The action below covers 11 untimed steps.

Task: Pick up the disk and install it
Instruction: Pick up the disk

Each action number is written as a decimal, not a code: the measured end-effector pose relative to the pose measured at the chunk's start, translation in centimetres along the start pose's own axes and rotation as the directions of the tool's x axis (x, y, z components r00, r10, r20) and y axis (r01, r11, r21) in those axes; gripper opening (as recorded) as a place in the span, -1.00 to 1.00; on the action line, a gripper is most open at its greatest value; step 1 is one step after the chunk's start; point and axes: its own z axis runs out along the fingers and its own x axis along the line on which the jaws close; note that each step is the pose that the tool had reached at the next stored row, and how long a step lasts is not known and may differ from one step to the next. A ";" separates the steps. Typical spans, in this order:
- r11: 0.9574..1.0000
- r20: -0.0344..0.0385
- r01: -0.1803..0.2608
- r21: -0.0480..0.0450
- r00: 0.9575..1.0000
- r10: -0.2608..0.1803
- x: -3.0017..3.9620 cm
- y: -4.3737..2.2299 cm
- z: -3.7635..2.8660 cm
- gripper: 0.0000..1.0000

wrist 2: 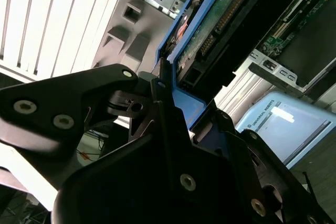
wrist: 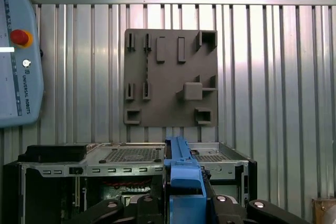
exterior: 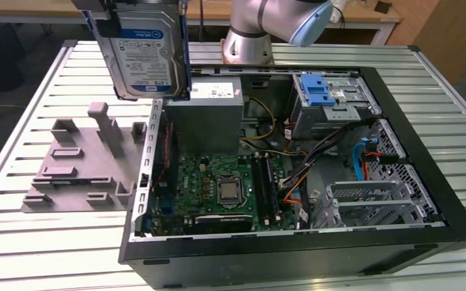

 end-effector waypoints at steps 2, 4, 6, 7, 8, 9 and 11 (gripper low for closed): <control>1.000 -0.011 -0.001 0.000 1.000 0.001 0.03 -0.17 -0.01 -0.27; 1.000 -0.019 -0.001 0.001 1.000 0.001 0.12 -0.36 0.00 -0.27; 1.000 -0.020 -0.001 0.001 1.000 0.001 0.22 -0.80 0.00 -0.27; 1.000 -0.020 -0.001 0.001 1.000 0.001 0.28 -1.11 0.00 -0.27; 1.000 -0.020 -0.001 0.001 1.000 0.001 0.32 -1.50 -0.01 -0.27; 1.000 -0.020 -0.001 0.001 1.000 0.001 0.34 -1.95 -0.02 -0.27; 1.000 -0.020 -0.001 0.001 1.000 0.001 0.38 -2.89 -0.03 -0.27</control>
